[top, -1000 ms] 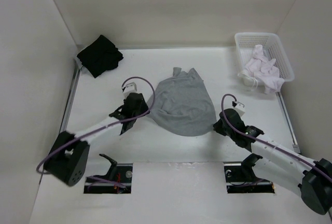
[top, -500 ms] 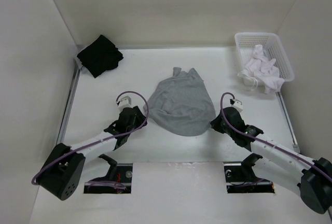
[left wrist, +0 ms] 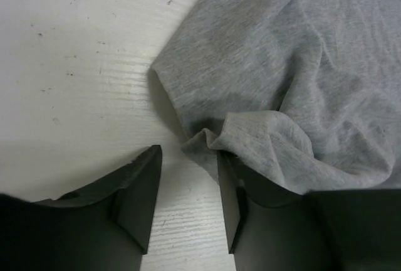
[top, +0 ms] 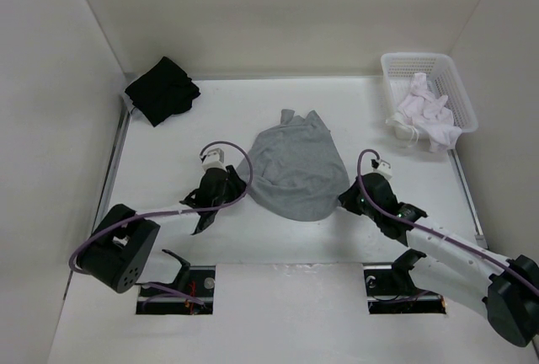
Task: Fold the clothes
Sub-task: Flatten the tank top out
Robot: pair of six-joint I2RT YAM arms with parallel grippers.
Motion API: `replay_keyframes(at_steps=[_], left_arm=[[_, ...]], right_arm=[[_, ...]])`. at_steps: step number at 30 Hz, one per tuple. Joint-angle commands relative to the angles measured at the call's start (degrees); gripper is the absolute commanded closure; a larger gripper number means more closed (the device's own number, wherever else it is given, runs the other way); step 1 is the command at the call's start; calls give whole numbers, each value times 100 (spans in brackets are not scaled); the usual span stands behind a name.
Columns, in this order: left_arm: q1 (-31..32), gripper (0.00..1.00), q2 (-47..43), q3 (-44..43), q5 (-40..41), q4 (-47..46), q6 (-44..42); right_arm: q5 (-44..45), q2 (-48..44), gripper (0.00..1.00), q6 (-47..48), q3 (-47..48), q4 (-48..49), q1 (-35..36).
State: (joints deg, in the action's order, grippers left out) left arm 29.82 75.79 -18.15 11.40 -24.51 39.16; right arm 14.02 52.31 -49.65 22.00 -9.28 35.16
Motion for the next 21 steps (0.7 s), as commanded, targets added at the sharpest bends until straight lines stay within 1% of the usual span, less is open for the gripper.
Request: replay_keyframes(at_steps=[1, 6, 10, 13, 17, 21], left_arm=[[45, 64, 164, -197, -14, -537, -224], [89, 75, 393, -259, -76, -572, -163], [89, 78, 358, -259, -41, -493, -119], [54, 83, 296, -259, -15, -397, -119], [36, 90, 77, -268, 46, -204, -119], [28, 97, -379, -329, 161, 200, -119]], right_arm=[[-49, 77, 98, 87, 6, 374, -22], [-57, 139, 98, 87, -11, 444, -22], [-66, 174, 98, 113, -3, 462, -22], [-75, 191, 98, 122, -3, 488, -22], [-75, 218, 98, 122, 6, 497, -5], [-75, 148, 99, 122, 24, 471, 4]])
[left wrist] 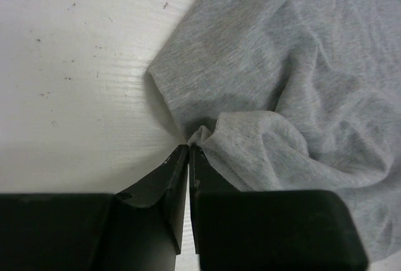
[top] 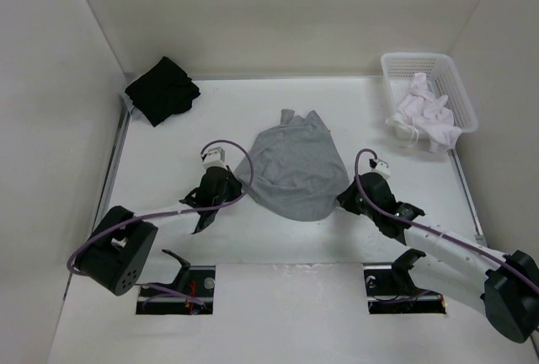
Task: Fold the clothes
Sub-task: Flatten the tank top out
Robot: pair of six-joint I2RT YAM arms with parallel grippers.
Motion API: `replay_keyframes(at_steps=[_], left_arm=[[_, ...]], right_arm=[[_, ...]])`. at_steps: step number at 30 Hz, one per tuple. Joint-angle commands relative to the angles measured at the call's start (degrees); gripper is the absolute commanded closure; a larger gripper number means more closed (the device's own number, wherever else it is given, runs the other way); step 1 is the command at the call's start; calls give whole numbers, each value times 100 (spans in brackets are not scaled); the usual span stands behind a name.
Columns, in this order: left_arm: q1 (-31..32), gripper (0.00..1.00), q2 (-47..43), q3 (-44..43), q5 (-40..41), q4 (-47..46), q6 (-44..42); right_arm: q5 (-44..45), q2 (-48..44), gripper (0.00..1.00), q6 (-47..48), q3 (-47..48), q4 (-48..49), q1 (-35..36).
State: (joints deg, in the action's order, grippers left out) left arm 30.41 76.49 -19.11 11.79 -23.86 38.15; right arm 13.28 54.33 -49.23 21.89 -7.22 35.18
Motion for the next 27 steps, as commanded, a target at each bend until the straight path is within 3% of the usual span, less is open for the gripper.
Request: replay_keyframes(at_steps=[1, 10, 15, 22, 27], left_arm=[[-31, 97, -581, -251, 139, 240, -10], [214, 100, -3119, -970, 736, 2497, 0], [408, 100, -4307, -1909, 1254, 3360, -158], [1031, 100, -5020, -3448, 1774, 3186, -729], [1076, 100, -4706, -4108, 1756, 2379, -1335]], right_arm=[[-1, -106, 99, 98, 43, 231, 2], [122, -1177, 100, 247, 438, -621, 107], [385, -2100, 100, 476, 1280, -1482, 458], [1527, -2804, 100, 906, 3923, -2801, 1879], [2344, -2279, 100, 1353, 5262, -2654, 3111]])
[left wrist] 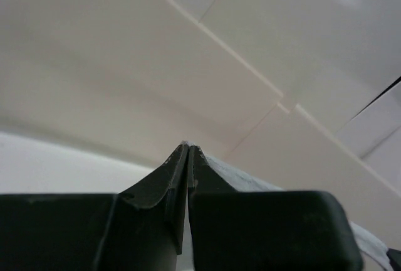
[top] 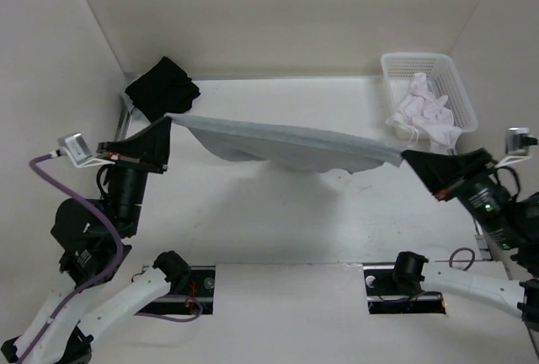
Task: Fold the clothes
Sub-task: Flatten the tank top out
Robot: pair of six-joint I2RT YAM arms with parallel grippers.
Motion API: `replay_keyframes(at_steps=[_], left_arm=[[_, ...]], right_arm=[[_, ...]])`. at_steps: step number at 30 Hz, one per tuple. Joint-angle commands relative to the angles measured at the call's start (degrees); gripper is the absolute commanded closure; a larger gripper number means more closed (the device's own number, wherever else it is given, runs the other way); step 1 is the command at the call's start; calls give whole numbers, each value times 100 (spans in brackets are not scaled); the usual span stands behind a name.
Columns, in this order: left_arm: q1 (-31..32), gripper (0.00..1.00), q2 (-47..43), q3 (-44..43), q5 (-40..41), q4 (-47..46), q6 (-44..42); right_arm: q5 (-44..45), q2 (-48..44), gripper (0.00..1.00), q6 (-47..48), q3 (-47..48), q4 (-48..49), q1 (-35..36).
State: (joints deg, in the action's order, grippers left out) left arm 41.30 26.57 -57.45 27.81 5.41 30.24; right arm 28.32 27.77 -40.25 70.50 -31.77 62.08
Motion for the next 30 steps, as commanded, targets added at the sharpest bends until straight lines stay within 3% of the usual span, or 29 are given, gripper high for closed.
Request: replay_keyframes(at_steps=[1, 3, 5, 11, 13, 22, 27, 30], left_arm=[[-73, 100, 470, -284, 215, -802, -685], [-170, 100, 918, -214, 216, -1251, -826], [-363, 100, 1672, -100, 260, -1550, -836], [-1653, 100, 3897, -203, -467, -1772, 490], [-2128, 100, 4337, -703, -872, -1745, 763], [-2974, 100, 5130, -3279, -1331, -1464, 492], [-3264, 100, 5104, -3782, -1489, -1429, 334], [-3396, 100, 4990, -3809, -1577, -1394, 246]], right_arm=[[1060, 605, 100, 752, 525, -24, 562], [1351, 1070, 100, 1254, 570, 485, 599], [1073, 1606, 100, 1668, 535, 1021, 109], [-1894, 3556, 100, 1135, 595, 2051, -3211], [-2600, 4294, 100, 1028, 1060, 2279, -3706], [-2981, 6266, 100, 1387, 4961, 1174, -4165], [-3007, 6907, 100, 1546, 6719, 489, -4174], [-3034, 7032, 100, 1581, 7109, 233, -4174]])
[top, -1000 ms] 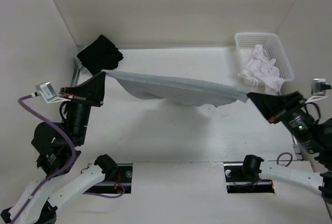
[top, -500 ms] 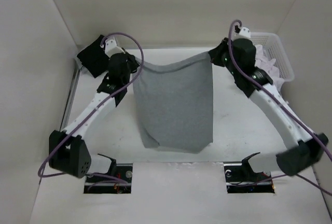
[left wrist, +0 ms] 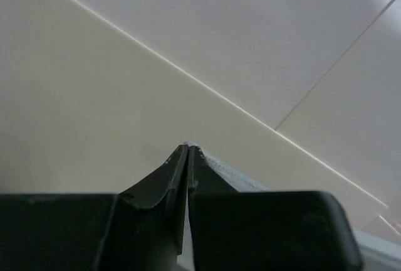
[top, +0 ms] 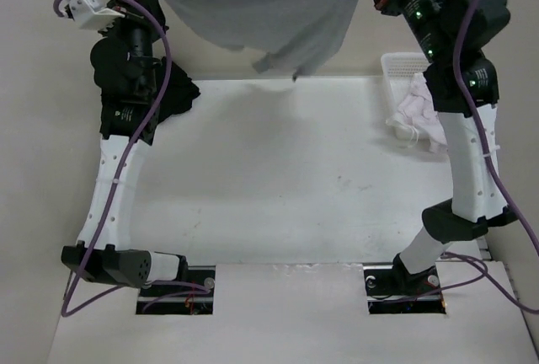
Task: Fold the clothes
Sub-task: Flatten the tank top out
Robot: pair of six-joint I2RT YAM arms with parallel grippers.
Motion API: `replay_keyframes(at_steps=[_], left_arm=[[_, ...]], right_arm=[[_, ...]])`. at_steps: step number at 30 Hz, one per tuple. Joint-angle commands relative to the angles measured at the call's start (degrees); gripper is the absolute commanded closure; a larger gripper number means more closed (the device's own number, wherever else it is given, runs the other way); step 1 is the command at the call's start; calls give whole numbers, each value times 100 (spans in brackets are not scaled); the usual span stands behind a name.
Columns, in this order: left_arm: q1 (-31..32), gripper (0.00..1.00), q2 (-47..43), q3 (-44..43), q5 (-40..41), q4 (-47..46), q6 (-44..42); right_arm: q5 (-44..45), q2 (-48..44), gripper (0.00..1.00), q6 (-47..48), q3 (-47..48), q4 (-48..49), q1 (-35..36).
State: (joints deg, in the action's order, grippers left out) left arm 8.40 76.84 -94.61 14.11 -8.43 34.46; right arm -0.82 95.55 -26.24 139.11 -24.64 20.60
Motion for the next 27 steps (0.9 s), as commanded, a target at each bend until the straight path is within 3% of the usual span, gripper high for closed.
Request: replay_keyframes(at_steps=[1, 6, 12, 15, 18, 23, 27], left_arm=[[-124, 100, -98, -32, -215, -10, -202], [33, 100, -493, 740, -110, -98, -229], [718, 100, -1757, 3137, 600, -519, -97], [1131, 100, -2365, 3966, 1118, -607, -167], [1308, 100, -2559, 3644, 1200, -442, -377], [2001, 100, -2814, 2414, 1313, -300, -1010], [2494, 100, -2684, 1675, 1410, -317, -1502]], right_arm=[[-120, 210, 100, 198, 161, -515, -17], [-33, -640, 100, 216, -1777, 2, -8], [73, -2459, 100, 5, -5687, 1259, 18], [187, -3180, 100, -276, -7034, 1646, 80], [126, -3691, 100, -479, -7039, 1578, -43], [450, -4421, 100, -101, -5512, 664, 298], [741, -4405, 100, 171, -4394, 110, 712]])
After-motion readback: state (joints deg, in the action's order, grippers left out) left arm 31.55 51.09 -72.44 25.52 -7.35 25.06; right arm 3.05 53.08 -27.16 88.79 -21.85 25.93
